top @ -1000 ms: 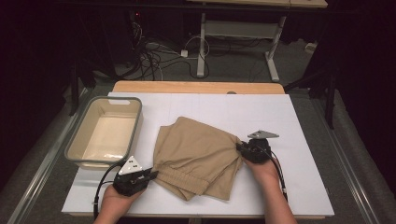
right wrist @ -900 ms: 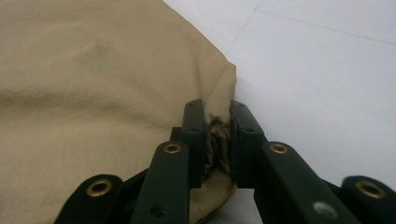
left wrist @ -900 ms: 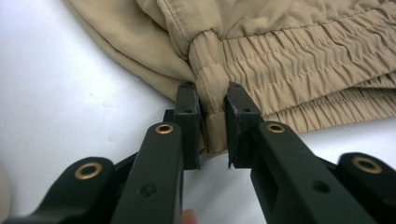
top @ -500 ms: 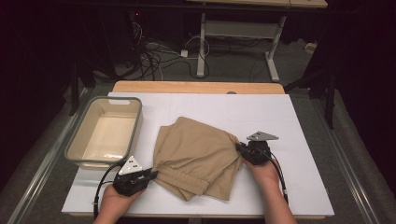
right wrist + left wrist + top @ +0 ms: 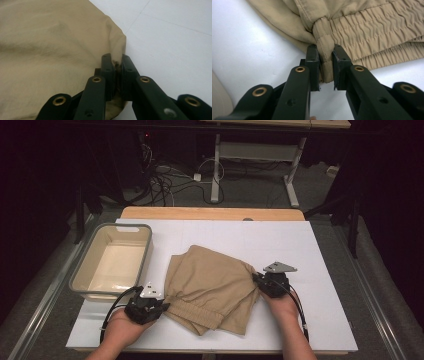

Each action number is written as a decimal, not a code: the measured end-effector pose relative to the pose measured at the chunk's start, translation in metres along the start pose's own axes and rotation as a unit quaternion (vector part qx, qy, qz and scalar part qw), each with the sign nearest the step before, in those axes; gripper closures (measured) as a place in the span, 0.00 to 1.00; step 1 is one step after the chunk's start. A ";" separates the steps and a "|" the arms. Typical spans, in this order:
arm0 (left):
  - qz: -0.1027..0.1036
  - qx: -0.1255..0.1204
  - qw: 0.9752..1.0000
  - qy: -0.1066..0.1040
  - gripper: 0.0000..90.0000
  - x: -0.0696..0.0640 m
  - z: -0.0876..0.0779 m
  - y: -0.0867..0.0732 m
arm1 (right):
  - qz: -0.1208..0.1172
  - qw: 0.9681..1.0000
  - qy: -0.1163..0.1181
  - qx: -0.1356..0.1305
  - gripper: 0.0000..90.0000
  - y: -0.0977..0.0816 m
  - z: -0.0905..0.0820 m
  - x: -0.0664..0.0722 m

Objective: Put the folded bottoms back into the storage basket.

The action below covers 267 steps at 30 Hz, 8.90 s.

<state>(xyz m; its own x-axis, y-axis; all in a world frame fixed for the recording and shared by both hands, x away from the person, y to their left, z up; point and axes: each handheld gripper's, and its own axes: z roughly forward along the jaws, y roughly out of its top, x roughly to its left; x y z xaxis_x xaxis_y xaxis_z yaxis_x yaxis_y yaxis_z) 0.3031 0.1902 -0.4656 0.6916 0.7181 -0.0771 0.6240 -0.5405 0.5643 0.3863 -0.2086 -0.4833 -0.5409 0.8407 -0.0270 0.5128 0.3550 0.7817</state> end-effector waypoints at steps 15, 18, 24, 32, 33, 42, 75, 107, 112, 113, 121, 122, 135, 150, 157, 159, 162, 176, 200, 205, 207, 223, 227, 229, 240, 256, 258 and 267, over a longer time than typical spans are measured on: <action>0.033 0.117 0.993 -0.002 0.85 0.001 0.003 0.035 | -0.003 1.000 0.000 -0.001 0.95 0.000 0.000 0.000; 0.048 0.144 0.988 0.003 0.85 -0.002 0.005 0.042 | -0.004 1.000 -0.002 -0.001 0.95 0.000 0.000 0.001; 0.058 0.180 0.982 -0.006 0.85 0.000 0.008 0.053 | -0.004 1.000 -0.002 -0.001 0.95 0.000 0.000 0.001; 0.067 0.206 0.976 -0.015 0.85 0.002 0.011 0.060 | -0.001 1.000 0.001 -0.002 0.95 0.000 0.000 0.000; 0.067 0.208 0.976 -0.018 0.85 0.003 0.011 0.061 | 0.000 1.000 0.001 -0.002 0.95 0.000 0.000 0.000; 0.074 0.214 0.973 -0.043 0.85 0.010 0.012 0.063 | 0.001 1.000 0.001 -0.003 0.95 0.000 0.000 0.000; 0.061 0.243 0.968 -0.005 0.85 0.015 -0.043 0.098 | -0.037 0.993 0.010 -0.111 0.95 0.036 -0.041 0.027; 0.050 0.286 0.957 0.001 0.85 0.036 -0.060 0.110 | -0.046 0.993 0.033 -0.101 0.94 0.076 -0.026 0.050; 0.053 0.286 0.957 0.001 0.85 0.036 -0.070 0.121 | -0.055 0.992 0.028 -0.112 0.94 0.088 -0.035 0.051; 0.052 0.286 0.957 0.002 0.85 0.036 -0.071 0.123 | -0.056 0.992 0.026 -0.114 0.94 0.090 -0.037 0.052; 0.062 0.295 0.953 0.013 0.85 0.039 -0.089 0.136 | -0.066 0.989 0.022 -0.132 0.94 0.113 -0.051 0.055; 0.062 0.295 0.953 0.013 0.85 0.039 -0.089 0.136 | -0.066 0.989 0.022 -0.132 0.94 0.113 -0.051 0.055; 0.043 0.294 0.954 0.041 0.85 0.057 -0.133 0.131 | -0.097 0.982 0.032 -0.157 0.94 0.158 -0.052 0.079; 0.003 0.297 0.953 0.061 0.85 0.095 -0.158 0.090 | -0.110 0.980 0.065 -0.151 0.94 0.189 -0.007 0.117; -0.015 0.294 0.953 0.070 0.85 0.112 -0.168 0.074 | -0.115 0.979 0.078 -0.148 0.94 0.198 0.016 0.132; -0.020 0.294 0.953 0.076 0.85 0.117 -0.171 0.069 | -0.115 0.979 0.083 -0.149 0.94 0.202 0.022 0.135; -0.034 0.288 0.954 0.079 0.85 0.126 -0.176 0.061 | -0.118 0.977 0.093 -0.148 0.94 0.209 0.035 0.144; -0.078 0.269 0.955 0.094 0.85 0.161 -0.197 0.028 | -0.144 0.971 0.113 -0.152 0.94 0.246 0.073 0.178; -0.097 0.248 0.961 0.076 0.85 0.179 -0.180 0.001 | -0.148 0.979 0.104 -0.091 0.94 0.256 0.148 0.187; -0.096 0.252 0.961 0.068 0.85 0.172 -0.177 0.004 | -0.152 0.979 0.099 -0.088 0.94 0.255 0.144 0.183; -0.097 0.253 0.960 0.071 0.85 0.172 -0.176 0.002 | -0.149 0.980 0.100 -0.086 0.94 0.252 0.144 0.183; -0.113 0.230 0.963 0.078 0.63 0.178 -0.174 0.002 | -0.098 0.981 0.150 -0.080 0.55 0.248 0.149 0.174; -0.112 0.211 0.967 0.085 0.59 0.177 -0.176 0.009 | -0.111 0.978 0.156 -0.087 0.41 0.245 0.132 0.175; -0.106 0.207 0.969 0.088 0.59 0.176 -0.174 0.013 | -0.111 0.977 0.155 -0.094 0.33 0.239 0.124 0.174; -0.092 0.183 0.974 0.093 0.70 0.173 -0.163 0.027 | -0.098 0.979 0.153 -0.092 0.00 0.185 0.095 0.164; -0.079 0.172 0.975 0.120 0.97 0.176 -0.133 0.039 | -0.080 0.982 0.140 -0.097 0.00 0.100 0.033 0.129; -0.082 0.175 0.974 0.117 0.98 0.177 -0.131 0.038 | -0.077 0.983 0.133 -0.100 0.00 0.085 0.020 0.122; -0.100 0.176 0.974 0.103 0.98 0.184 -0.116 0.022 | -0.059 0.984 0.138 -0.100 0.00 0.047 -0.009 0.108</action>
<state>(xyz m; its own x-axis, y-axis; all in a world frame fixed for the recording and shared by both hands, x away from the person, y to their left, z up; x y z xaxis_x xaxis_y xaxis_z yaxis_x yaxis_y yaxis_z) 0.4019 0.3610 -0.3722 0.4783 0.8777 0.0295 0.8502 -0.4713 0.2345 0.3458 -0.1053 -0.4438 -0.7638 0.6450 0.0238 0.3088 0.3328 0.8910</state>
